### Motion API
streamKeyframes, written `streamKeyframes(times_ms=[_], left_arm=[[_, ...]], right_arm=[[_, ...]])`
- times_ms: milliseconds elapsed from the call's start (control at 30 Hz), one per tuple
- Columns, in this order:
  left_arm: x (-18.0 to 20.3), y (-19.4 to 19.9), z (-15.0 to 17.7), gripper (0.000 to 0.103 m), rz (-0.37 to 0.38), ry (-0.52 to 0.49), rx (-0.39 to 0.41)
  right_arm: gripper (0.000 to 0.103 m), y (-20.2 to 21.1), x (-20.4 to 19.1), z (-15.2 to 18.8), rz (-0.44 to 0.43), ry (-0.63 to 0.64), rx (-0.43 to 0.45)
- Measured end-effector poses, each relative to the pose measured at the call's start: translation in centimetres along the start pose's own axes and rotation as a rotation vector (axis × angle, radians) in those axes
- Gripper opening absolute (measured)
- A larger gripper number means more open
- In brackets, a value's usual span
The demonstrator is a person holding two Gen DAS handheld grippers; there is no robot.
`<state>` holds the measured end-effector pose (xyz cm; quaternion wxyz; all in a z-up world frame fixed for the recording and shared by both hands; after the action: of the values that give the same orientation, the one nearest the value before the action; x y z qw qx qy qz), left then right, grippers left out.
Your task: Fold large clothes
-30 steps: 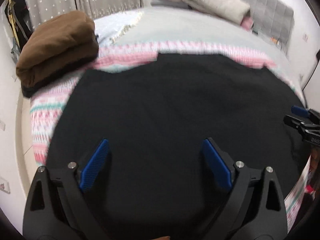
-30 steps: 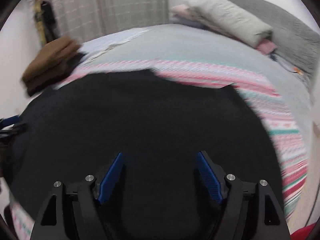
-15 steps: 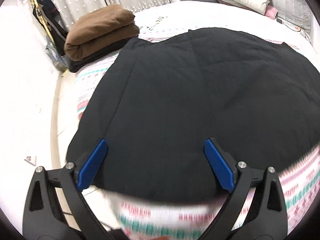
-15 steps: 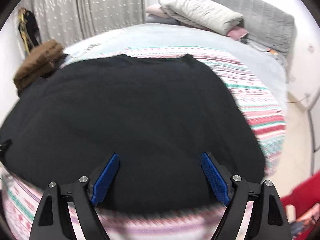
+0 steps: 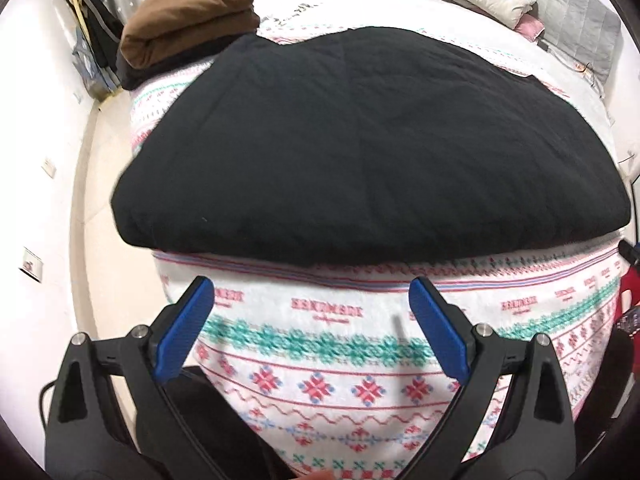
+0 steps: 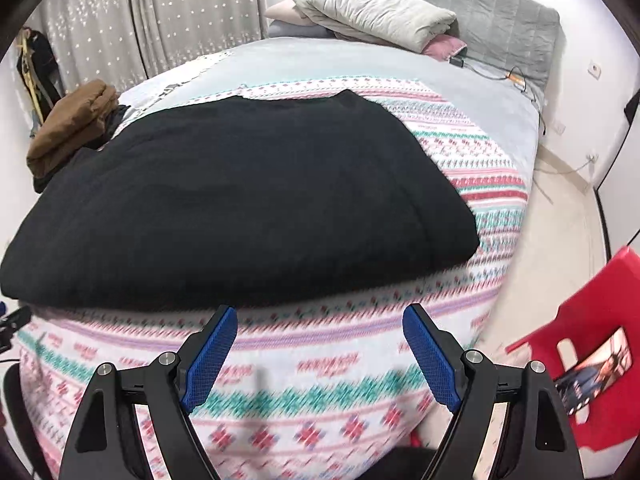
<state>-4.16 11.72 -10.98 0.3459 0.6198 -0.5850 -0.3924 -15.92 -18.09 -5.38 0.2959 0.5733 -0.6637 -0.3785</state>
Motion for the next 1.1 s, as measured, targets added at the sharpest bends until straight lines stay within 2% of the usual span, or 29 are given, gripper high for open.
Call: streamKeyframes(times_ms=[100,200,267,433,633,867,1000,1067,1100], left_arm=[[0.4,0.0,0.3,0.098,0.035,0.027,0.000],[0.1,-0.7,-0.1,0.098,0.130,0.101,-0.017],[-0.4,-1.2,-0.5,0.098,0.221,0.156,-0.016],[-2.0,-2.7,-1.4,0.097,0.333,0.280,-0.001],[-4.7,-4.8,-2.6,0.097,0.530,0.537,0.015],[-6.4,-6.6,-4.0,0.092,0.586,0.736,0.065],[-6.6,-7.4,-5.0,0.091,0.559,0.809,0.115],[-7.4,-7.6,-5.3,0.083,0.510,0.836,0.135],[-7.7,-7.9,-5.3,0.070,0.482,0.840,0.136]], right_arm=[[0.086,0.0,-0.6,0.5,-0.022,0.002,-0.015],[0.086,-0.2,-1.1,0.9,-0.024,0.020,-0.018],[0.086,-0.4,-1.3,1.0,-0.028,0.030,-0.025],[0.086,-0.9,-1.8,1.0,-0.035,0.036,-0.033],[0.086,-1.2,-2.9,0.6,-0.038,0.049,-0.030],[0.086,-1.9,-6.2,-0.4,-0.073,0.103,-0.023],[0.086,-2.3,-9.6,-1.5,-0.113,0.159,0.009],[0.086,-2.6,-11.2,-2.1,-0.140,0.177,0.022],[0.086,-2.7,-11.8,-2.4,-0.154,0.183,0.028]])
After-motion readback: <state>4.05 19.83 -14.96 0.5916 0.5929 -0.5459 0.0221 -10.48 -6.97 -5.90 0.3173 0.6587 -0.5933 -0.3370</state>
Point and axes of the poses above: each gripper's, at about its wrist camera, not at the fingertips, and y roughly against the way its jaws point, x to its right, z to its underside, the point moved 8 cm from there along -y, roughly the way its jaws point, and after that the axes turned 4 degrees about -z, right-handed, at the moved point
